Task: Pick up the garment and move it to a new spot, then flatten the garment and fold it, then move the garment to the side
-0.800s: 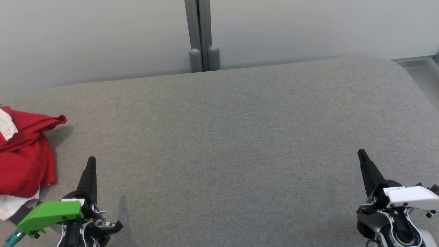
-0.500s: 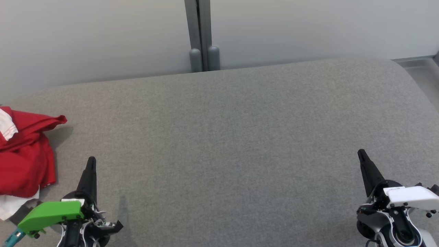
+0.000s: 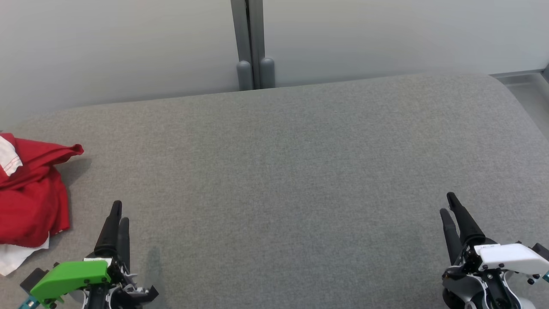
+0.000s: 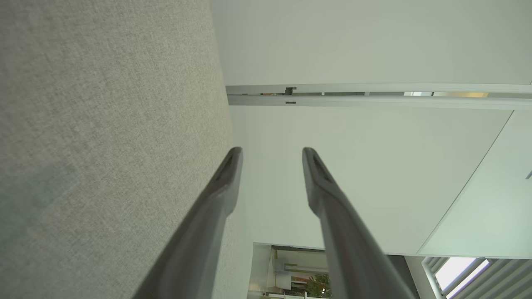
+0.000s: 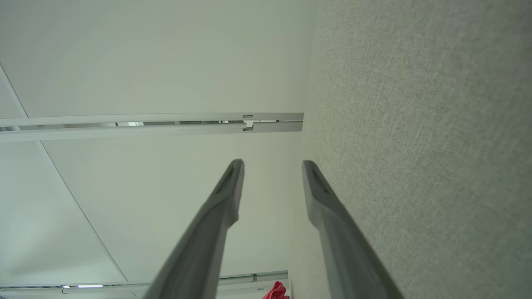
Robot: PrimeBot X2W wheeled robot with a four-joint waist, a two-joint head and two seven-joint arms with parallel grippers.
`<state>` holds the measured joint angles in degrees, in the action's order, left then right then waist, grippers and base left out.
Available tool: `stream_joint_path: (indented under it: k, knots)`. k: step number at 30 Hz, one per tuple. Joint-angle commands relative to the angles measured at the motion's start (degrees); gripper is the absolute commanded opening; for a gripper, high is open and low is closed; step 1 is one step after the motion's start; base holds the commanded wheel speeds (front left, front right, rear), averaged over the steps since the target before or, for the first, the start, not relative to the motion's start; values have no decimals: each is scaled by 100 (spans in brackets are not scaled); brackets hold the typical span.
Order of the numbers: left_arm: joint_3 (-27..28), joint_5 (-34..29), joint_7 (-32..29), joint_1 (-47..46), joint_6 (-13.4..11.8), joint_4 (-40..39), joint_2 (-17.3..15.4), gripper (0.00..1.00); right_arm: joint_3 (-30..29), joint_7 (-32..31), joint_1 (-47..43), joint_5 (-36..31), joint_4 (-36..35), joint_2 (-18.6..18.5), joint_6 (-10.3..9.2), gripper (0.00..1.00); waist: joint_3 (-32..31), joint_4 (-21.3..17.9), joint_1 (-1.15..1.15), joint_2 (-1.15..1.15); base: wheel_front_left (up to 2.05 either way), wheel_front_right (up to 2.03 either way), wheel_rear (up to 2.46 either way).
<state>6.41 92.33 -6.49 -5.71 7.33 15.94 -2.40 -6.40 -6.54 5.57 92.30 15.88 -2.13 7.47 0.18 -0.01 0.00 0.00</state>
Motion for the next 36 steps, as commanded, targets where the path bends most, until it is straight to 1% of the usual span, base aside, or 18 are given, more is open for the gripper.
stream_joint_path:
  k: [1, 4, 8, 11, 24, 32, 36]
  knots:
    - [-6, -30, 36, -25, 0, -9, -13, 100, 15, 35, 25, -36, -44, -13, 1, 100, 3, 1, 0, 0, 0, 0, 0]
    - [-61, -175, 128, -44, 1, 41, -53, 100, 62, 126, 36, -144, -64, -44, 1, 100, 5, 6, 0, 0, 0, 0, 0]
    - [-89, -591, 243, -82, 2, 92, -106, 100, 140, 244, 63, -468, -53, -128, 1, 100, 9, 17, 0, 0, 0, 0, 0]
    - [-123, -978, 328, -97, 3, 107, -124, 100, 174, 329, 89, -858, -51, -175, 1, 100, 11, 26, 0, 0, 0, 0, 0]
    - [-270, -2683, 649, -113, -1, 150, -172, 100, 160, 652, 133, -2337, -116, -140, 2, 100, 9, 63, 0, 0, 0, 0, 0]
    - [-435, -3596, 834, -123, -88, 174, -228, 100, 204, 836, 172, -3234, -131, -107, 2, 100, 6, 93, 0, 0, 0, 0, 0]
    - [-467, -3921, 916, -75, -165, 201, -207, 100, 259, 920, 167, -3679, -139, -86, 2, 100, 8, 96, 0, 0, 0, 0, 0]
